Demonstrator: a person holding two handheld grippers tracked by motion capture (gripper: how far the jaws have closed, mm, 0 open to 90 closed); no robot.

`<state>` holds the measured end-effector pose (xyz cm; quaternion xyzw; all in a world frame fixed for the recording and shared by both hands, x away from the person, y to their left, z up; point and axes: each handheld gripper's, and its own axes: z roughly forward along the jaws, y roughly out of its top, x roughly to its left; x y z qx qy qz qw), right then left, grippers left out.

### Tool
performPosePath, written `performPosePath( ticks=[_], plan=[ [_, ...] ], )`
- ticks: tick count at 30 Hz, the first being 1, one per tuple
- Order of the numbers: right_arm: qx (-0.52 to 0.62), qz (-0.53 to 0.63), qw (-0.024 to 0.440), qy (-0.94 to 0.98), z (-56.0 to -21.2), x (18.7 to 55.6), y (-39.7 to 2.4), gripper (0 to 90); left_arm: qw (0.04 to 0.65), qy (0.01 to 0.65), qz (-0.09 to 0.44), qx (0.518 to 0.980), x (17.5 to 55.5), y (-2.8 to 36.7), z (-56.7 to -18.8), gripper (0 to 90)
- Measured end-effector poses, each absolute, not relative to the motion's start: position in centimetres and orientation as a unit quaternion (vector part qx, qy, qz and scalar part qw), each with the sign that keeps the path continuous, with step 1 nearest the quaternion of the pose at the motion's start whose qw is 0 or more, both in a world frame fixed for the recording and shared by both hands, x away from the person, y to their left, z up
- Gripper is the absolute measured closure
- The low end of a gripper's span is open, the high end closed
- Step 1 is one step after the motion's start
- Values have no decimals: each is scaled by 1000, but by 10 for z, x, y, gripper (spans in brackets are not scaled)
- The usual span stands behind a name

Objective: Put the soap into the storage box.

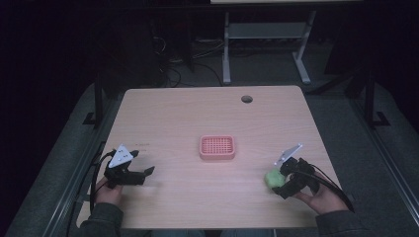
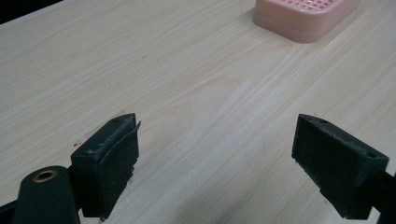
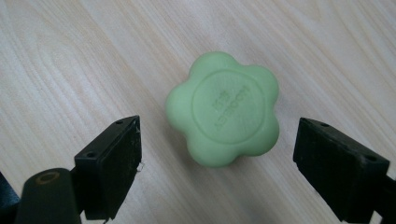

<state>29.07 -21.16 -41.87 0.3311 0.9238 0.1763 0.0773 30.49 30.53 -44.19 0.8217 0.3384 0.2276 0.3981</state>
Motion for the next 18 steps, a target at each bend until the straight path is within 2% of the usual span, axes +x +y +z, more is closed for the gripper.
performPosePath(
  ticks=[18],
  plan=[
    [332,171,58,926,-431,308,-201,152,403,340,227,819,304,305,-442,144]
  ],
)
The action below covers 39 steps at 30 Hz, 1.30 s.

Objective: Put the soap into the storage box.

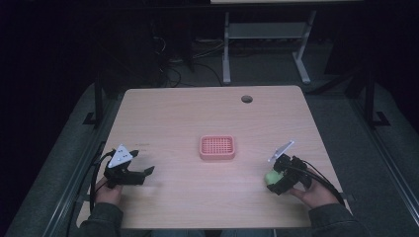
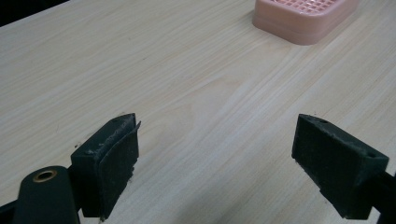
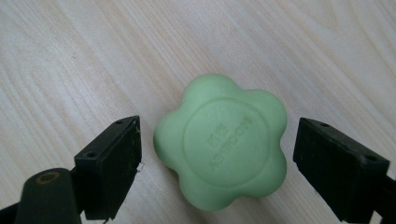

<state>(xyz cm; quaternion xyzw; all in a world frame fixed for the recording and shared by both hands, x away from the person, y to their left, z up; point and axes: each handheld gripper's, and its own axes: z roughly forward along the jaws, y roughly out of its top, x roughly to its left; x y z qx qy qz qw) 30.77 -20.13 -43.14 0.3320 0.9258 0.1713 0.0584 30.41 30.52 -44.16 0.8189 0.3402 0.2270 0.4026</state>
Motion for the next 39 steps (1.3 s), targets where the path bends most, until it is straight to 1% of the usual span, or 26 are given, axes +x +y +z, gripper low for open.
performPosePath(
  ticks=[10,23,26,39],
  plan=[
    [329,153,54,930,-441,313,-196,158,401,338,227,821,304,305,-441,144],
    [320,123,61,937,-445,316,-189,211,401,336,230,821,304,306,-441,144],
    [322,125,57,937,-446,316,-190,242,401,336,229,821,304,306,-441,144],
    [313,122,59,940,-445,316,-189,260,401,334,230,821,304,306,-441,144]
  ],
)
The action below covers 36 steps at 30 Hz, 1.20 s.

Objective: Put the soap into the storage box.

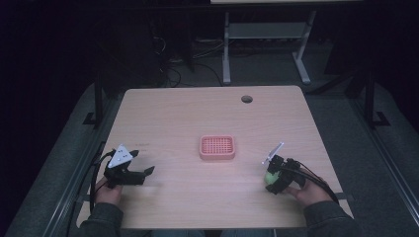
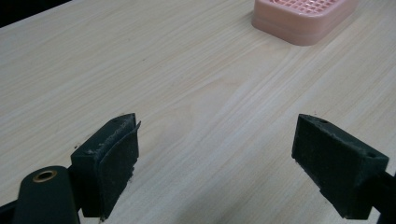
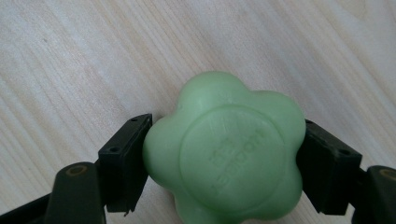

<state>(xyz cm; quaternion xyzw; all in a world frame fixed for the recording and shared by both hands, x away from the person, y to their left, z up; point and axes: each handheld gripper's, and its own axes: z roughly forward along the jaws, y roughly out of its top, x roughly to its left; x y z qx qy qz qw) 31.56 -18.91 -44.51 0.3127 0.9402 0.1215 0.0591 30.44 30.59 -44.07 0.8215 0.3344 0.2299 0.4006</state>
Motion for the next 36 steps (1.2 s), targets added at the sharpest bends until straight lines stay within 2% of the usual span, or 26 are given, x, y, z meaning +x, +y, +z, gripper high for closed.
performPosePath(
  ticks=[16,36],
  plan=[
    [317,153,54,934,-432,319,-186,262,404,341,226,818,304,305,-441,144],
    [295,185,38,937,-413,344,-168,262,402,338,226,821,305,305,-441,144]
  ],
)
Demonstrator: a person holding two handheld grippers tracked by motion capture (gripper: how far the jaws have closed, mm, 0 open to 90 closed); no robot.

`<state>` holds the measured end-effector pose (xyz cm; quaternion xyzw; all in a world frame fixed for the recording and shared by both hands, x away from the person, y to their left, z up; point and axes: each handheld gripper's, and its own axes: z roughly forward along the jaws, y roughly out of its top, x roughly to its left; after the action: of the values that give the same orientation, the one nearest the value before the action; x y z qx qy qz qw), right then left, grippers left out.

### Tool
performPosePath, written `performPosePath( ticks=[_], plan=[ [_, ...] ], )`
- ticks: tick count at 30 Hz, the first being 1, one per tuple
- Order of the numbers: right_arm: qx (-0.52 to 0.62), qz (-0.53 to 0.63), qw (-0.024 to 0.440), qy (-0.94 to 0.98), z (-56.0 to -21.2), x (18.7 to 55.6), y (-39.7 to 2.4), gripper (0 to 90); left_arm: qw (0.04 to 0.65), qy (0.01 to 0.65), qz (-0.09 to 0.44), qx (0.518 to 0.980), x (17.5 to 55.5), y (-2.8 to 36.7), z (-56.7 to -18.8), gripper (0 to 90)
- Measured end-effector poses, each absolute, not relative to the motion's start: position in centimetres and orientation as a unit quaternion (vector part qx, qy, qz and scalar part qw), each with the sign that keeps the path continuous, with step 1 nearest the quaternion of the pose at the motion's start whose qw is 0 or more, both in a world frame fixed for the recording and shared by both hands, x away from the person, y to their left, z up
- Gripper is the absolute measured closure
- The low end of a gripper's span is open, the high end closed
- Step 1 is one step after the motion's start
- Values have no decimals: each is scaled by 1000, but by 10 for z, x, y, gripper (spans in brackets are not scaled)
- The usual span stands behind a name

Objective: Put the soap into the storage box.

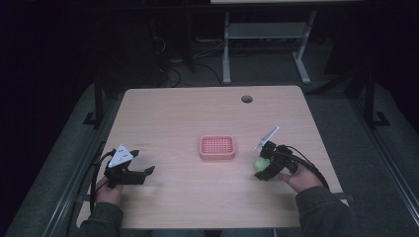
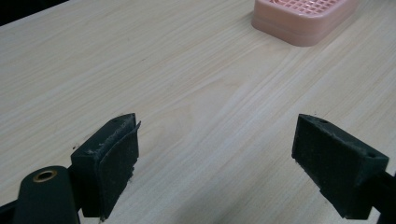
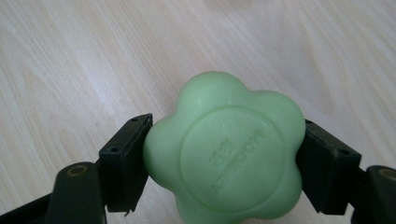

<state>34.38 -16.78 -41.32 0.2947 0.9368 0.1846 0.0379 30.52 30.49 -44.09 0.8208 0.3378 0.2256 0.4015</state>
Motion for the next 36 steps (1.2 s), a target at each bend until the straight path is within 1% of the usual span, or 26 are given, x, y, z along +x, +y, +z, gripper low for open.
performPosePath(
  ticks=[14,36],
  plan=[
    [267,185,39,945,-398,359,-142,262,406,340,227,818,305,306,-440,144],
    [243,182,37,952,-389,380,-109,262,411,341,226,815,305,306,-440,144]
  ],
)
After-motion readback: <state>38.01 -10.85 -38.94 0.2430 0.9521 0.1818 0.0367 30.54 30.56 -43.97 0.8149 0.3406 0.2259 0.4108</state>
